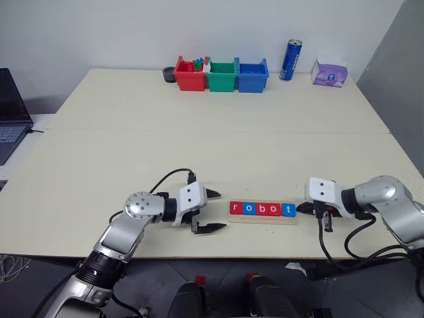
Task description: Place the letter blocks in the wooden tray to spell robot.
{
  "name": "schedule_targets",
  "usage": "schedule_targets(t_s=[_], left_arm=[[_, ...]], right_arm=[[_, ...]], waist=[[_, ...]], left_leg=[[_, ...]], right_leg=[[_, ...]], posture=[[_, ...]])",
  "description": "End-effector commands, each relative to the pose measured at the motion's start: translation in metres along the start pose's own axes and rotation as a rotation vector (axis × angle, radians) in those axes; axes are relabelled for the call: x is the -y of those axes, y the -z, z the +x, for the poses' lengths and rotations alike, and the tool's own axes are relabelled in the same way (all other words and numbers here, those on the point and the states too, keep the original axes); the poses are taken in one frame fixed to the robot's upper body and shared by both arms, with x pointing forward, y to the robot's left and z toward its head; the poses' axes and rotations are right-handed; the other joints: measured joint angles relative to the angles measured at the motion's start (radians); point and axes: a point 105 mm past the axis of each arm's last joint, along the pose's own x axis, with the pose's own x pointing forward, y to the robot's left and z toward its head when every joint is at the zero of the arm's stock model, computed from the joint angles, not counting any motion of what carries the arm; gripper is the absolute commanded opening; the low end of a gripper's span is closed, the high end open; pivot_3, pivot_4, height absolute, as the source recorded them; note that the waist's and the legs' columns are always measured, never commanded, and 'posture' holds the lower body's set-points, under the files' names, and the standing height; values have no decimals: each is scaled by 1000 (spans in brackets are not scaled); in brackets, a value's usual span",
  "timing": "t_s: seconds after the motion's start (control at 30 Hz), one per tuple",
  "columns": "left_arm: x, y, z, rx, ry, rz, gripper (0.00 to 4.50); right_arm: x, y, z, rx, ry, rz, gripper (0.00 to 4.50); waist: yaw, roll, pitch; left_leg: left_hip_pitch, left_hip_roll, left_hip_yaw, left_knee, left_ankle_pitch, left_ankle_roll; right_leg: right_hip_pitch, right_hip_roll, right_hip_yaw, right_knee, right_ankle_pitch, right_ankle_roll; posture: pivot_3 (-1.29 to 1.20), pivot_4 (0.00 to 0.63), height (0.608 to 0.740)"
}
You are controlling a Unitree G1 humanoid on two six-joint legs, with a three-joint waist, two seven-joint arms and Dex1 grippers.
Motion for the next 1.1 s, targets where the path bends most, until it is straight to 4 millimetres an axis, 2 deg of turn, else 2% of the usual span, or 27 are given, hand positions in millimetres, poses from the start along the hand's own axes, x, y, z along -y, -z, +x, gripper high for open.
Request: schedule_targets(t_s=[0.03,0.33,0.53,0.63,0.7,0.8,1.0,1.1], left_arm=[[-2,-9,-3,21,-17,39,4500],[-1,-10,-3,26,-20,37,4500],[-1,-10,-3,31,-27,27,4500],[-2,-9,-5,36,-30,-4,4500],[-4,-10,-8,40,-34,-21,4500],[-13,-14,-15,66,-58,-71,4500],[-27,-18,-39,80,-94,-138,4500],[-27,-16,-44,48,-85,-84,4500]], right_arm=[[2,-10,-2,17,1,-41,56],[3,-16,0,34,-1,-51,56],[6,-12,-9,29,14,-47,56],[5,-14,-19,61,10,-10,626],[2,-15,-24,78,-6,14,1224],[-4,-19,-36,113,-37,70,2302],[-4,-17,-57,146,-33,145,4427],[-6,-17,-60,159,-35,141,4468]], waist=[[0,0,0],[0,0,0],[0,0,0],[1,0,0],[1,0,0],[1,0,0],[1,0,0],[0,0,0]], left_leg=[[0,0,0,0,0,0],[0,0,0,0,0,0],[0,0,0,0,0,0],[0,0,0,0,0,0],[0,0,0,0,0,0],[0,0,0,0,0,0],[0,0,0,0,0,0],[0,0,0,0,0,0]], right_leg=[[0,0,0,0,1,-1],[0,0,0,0,1,-1],[0,0,0,0,1,-2],[0,0,0,0,1,-2],[0,0,0,0,1,-2],[0,0,-1,0,1,-2],[0,0,-1,0,0,0],[0,0,-1,0,-1,1]], posture=[[0,150,740],[0,150,740],[0,150,740],[0,150,740],[0,150,740],[0,150,740],[0,150,740],[0,150,740]])
